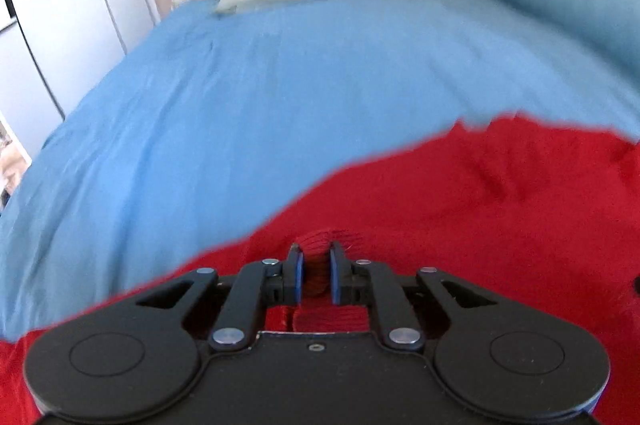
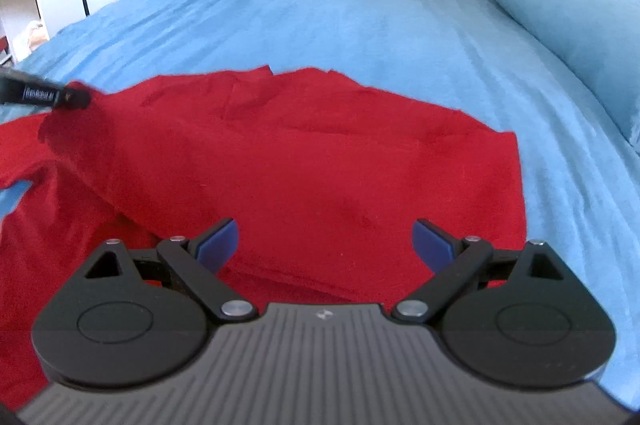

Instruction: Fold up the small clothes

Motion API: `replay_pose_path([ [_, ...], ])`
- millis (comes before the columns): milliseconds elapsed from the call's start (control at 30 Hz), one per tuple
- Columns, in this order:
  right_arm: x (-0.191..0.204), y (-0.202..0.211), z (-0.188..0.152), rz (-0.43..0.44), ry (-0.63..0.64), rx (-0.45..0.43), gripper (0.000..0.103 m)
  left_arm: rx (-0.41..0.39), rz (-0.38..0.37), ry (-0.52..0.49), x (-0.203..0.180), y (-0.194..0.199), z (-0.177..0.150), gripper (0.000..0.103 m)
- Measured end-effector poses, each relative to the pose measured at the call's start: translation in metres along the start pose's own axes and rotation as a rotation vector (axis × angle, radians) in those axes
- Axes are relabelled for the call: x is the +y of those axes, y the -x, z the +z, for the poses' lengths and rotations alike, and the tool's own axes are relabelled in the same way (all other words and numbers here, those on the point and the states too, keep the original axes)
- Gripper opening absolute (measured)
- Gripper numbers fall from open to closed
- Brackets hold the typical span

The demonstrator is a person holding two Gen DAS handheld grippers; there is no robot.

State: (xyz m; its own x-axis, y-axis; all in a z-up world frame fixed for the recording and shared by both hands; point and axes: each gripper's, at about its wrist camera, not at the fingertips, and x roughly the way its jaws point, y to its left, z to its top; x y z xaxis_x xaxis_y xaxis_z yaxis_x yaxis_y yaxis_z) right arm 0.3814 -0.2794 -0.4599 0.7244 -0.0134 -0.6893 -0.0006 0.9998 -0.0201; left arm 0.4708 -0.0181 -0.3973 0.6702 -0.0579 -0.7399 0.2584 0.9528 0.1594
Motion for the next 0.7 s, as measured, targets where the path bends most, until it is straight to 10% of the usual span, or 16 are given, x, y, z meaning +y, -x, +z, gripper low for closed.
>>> replay_pose_path([
  [200, -0.006, -0.014, -0.007, -0.042, -0.029, 0.033, 0.103, 0.058, 0.132, -0.01, 0.005, -0.008, -0.013, 0.062],
  [367, -0.023, -0.004, -0.014, -0.109, -0.044, -0.011, 0.103, 0.011, -0.109, -0.028, -0.006, 0.017, -0.009, 0.081],
  [700, -0.069, 0.0, -0.042, -0.157, -0.176, 0.031, 0.103, 0.087, -0.206, -0.026, -0.024, 0.001, -0.032, 0.085],
])
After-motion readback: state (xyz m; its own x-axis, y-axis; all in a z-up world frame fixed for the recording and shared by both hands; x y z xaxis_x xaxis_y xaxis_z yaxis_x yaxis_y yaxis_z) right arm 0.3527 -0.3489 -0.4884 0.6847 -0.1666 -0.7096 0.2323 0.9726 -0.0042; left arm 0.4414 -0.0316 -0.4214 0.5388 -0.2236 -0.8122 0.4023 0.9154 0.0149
